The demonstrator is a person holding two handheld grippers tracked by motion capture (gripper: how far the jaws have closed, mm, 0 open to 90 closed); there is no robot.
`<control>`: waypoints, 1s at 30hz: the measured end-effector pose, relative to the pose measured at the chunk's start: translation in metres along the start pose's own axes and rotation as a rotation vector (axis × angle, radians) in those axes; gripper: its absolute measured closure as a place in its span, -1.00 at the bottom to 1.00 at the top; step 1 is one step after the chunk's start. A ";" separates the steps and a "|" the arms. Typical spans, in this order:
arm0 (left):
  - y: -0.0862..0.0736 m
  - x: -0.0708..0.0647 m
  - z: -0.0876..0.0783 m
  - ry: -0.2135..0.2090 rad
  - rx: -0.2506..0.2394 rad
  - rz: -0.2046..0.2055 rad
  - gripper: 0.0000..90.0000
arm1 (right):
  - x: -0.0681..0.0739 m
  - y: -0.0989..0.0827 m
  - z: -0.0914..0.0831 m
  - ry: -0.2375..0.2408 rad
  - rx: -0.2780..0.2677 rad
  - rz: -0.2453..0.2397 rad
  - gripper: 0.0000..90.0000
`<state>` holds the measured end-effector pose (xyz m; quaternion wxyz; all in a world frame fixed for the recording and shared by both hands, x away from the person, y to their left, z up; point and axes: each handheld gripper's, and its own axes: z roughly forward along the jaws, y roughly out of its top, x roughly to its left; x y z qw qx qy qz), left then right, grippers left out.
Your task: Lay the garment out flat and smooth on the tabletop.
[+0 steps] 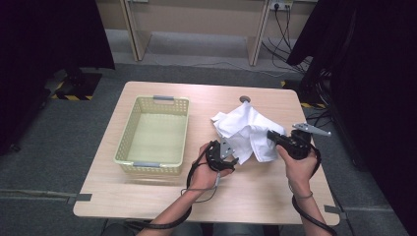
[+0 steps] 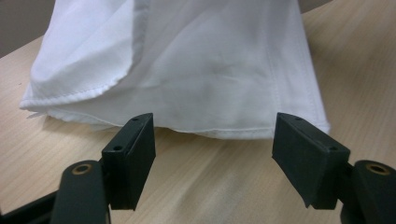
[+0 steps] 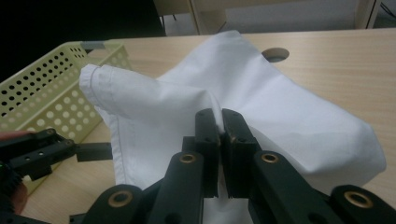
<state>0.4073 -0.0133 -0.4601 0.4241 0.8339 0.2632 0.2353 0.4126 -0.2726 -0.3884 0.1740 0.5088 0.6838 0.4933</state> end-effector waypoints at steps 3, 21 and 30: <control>-0.002 0.000 -0.005 -0.003 -0.006 0.003 -0.34 | -0.003 -0.006 0.002 -0.016 0.041 -0.018 0.90; 0.004 0.000 -0.027 -0.008 -0.064 -0.003 -0.36 | 0.013 -0.029 0.005 -0.048 0.220 -0.209 0.20; 0.002 0.000 -0.027 -0.002 -0.064 -0.008 -0.38 | 0.029 -0.019 0.045 -0.036 0.308 -0.309 -0.22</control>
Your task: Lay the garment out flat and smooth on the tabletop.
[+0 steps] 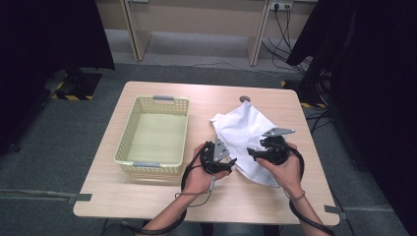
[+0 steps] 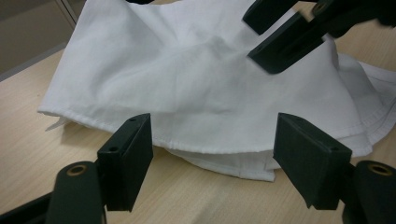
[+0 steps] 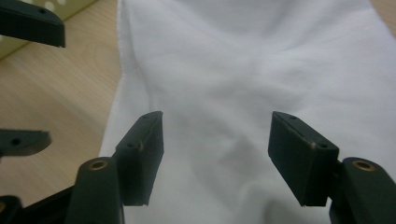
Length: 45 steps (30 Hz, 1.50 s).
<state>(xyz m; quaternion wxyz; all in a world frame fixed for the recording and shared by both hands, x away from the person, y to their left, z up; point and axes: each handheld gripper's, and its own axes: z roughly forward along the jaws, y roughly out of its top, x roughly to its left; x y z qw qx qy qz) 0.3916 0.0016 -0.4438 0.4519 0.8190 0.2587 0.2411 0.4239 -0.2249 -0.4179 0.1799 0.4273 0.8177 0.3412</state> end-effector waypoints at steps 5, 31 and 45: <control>0.000 0.000 -0.001 0.000 -0.003 -0.001 -0.38 | 0.008 0.014 0.021 -0.037 0.032 -0.059 -0.33; -0.004 0.007 -0.001 0.017 0.003 -0.007 -0.38 | 0.009 0.036 0.017 -0.015 0.040 -0.059 0.95; -0.001 0.012 0.012 0.023 0.020 -0.026 -0.35 | -0.045 0.053 -0.031 0.057 -0.147 0.168 0.96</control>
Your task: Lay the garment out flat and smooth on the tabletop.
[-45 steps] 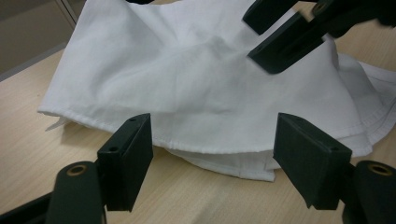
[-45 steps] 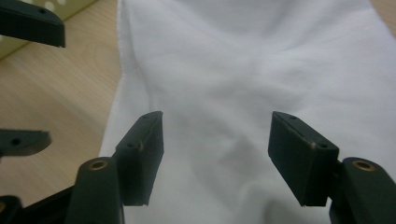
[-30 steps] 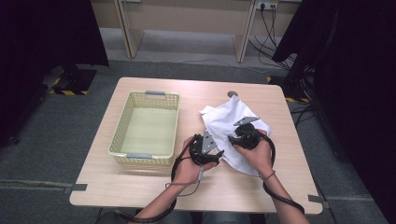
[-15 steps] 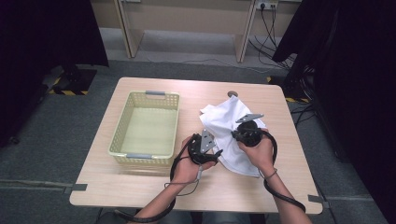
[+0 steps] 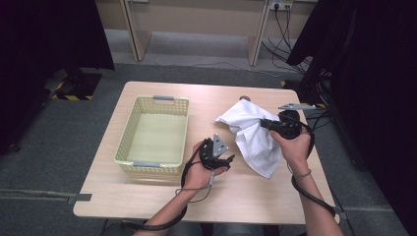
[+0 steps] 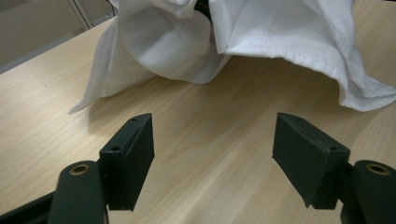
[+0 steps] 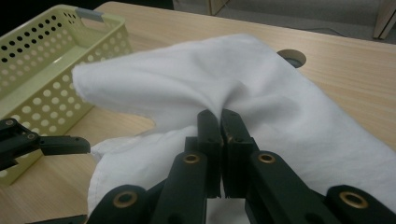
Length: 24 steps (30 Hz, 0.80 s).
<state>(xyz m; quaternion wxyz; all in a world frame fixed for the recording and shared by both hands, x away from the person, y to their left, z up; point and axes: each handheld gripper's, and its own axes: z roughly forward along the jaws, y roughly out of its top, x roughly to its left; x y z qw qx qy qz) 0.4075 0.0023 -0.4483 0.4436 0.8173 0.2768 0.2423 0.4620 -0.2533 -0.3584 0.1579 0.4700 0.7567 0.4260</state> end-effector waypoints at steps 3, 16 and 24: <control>0.004 0.001 0.003 0.003 -0.002 -0.001 -0.35 | -0.005 0.000 -0.004 0.034 -0.012 0.035 0.96; 0.012 0.009 0.009 0.016 -0.017 -0.021 -0.26 | -0.001 -0.004 -0.007 0.085 0.061 -0.001 0.96; 0.009 0.012 0.014 0.017 -0.009 -0.029 -0.22 | -0.004 -0.019 0.002 0.132 0.128 0.019 0.96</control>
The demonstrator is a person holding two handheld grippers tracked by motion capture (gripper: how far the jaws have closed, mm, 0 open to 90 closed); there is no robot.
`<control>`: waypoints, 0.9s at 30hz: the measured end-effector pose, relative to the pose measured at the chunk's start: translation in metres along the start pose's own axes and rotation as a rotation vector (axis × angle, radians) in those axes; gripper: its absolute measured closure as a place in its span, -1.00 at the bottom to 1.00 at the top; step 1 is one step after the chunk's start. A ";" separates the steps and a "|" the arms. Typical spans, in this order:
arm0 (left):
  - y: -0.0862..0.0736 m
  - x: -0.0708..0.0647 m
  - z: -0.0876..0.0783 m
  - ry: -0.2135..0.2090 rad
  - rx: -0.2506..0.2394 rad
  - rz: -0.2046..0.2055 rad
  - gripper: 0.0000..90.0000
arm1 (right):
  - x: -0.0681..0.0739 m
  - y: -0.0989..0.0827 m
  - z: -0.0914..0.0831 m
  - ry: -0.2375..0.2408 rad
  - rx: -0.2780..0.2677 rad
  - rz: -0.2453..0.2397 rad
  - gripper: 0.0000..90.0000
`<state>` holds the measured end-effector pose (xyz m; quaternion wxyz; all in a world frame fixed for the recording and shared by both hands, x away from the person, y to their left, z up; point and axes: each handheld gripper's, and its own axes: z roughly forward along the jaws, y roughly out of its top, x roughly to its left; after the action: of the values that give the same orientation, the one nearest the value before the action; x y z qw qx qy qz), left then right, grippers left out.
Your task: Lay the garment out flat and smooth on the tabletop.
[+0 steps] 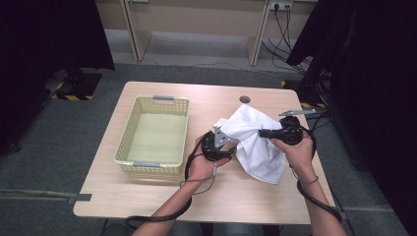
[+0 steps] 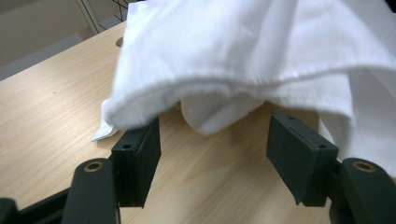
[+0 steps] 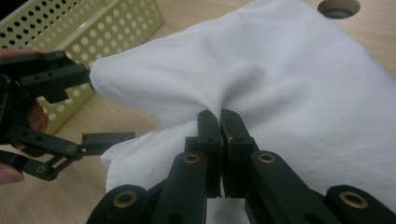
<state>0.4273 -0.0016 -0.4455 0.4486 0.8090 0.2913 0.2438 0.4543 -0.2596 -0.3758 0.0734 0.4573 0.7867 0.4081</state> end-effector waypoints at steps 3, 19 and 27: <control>-0.001 -0.001 0.000 -0.001 0.004 0.007 -0.22 | -0.003 -0.006 0.005 -0.009 0.027 -0.006 0.88; 0.001 -0.003 0.001 -0.003 0.005 0.031 -0.20 | 0.031 0.005 0.035 -0.107 0.121 -0.251 -0.16; 0.000 -0.003 0.001 -0.003 0.003 0.047 -0.17 | 0.039 0.001 0.058 -0.187 0.191 -0.337 0.40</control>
<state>0.4256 -0.0045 -0.4459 0.4419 0.8167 0.2719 0.2527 0.4611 -0.1954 -0.4029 0.1697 0.3601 0.8769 0.2695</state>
